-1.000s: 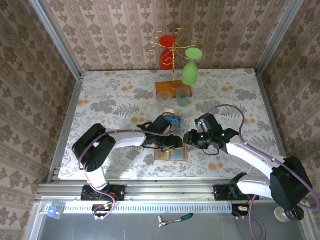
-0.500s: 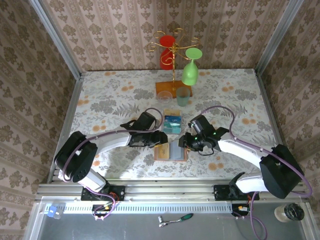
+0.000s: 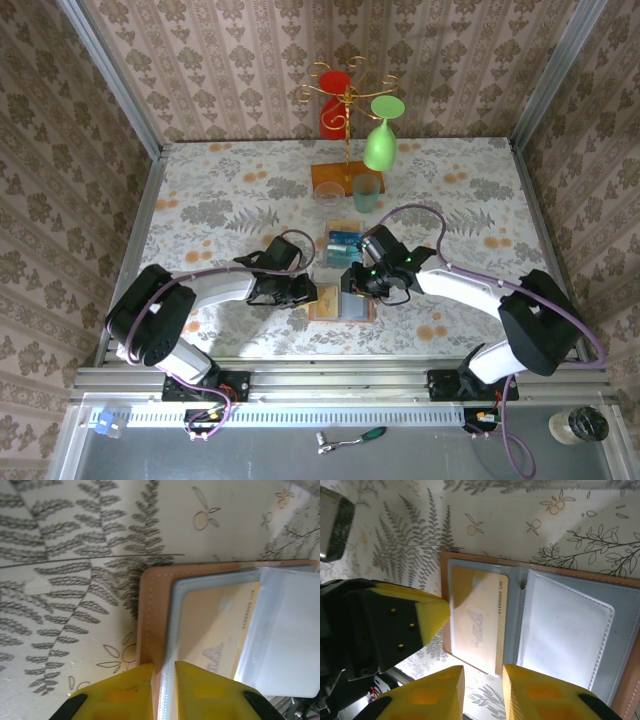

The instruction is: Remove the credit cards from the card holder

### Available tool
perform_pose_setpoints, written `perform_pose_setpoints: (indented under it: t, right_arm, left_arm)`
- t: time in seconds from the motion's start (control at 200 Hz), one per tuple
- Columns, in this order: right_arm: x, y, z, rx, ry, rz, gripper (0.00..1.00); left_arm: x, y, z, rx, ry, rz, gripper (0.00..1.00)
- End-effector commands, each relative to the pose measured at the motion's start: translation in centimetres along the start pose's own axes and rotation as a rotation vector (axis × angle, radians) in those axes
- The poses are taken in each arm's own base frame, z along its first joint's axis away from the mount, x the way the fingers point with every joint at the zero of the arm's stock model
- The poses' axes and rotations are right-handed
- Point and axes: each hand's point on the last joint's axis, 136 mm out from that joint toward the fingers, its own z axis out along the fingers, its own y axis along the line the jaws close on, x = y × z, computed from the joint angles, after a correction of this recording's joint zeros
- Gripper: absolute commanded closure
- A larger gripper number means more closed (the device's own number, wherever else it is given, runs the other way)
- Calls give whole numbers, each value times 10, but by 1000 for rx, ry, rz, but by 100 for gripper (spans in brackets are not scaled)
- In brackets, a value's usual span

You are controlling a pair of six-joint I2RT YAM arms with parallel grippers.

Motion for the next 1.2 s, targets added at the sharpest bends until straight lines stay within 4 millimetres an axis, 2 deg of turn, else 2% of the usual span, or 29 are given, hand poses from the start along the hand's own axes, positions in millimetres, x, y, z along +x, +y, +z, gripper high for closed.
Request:
perform_pose_setpoints:
  t: [0.0,0.205,0.43,0.75,0.82,0.965,1.195]
  right_arm:
    - [5,2,10,14,36,7,73]
    - [18,-24,28,85,92,33,74]
    - [23,-50,35,184,99,26,74]
    - [24,-60,36,234,108,14,74]
    - [24,-57,32,235,108,6,74]
    - [16,-37,21,168,72,-8,74]
    - [10,-10,19,46,55,15,74]
  left_arm:
    - [2,4,2,7,11,2,83]
    - [5,7,3,0,18,-3,82]
    - [4,8,2,-3,19,-8,83]
    - [5,7,-2,-2,11,-9,83]
    - [4,3,-5,7,3,-3,83]
    - [1,-6,-15,21,-14,13,82]
    - [-2,-16,-18,44,-22,20,84]
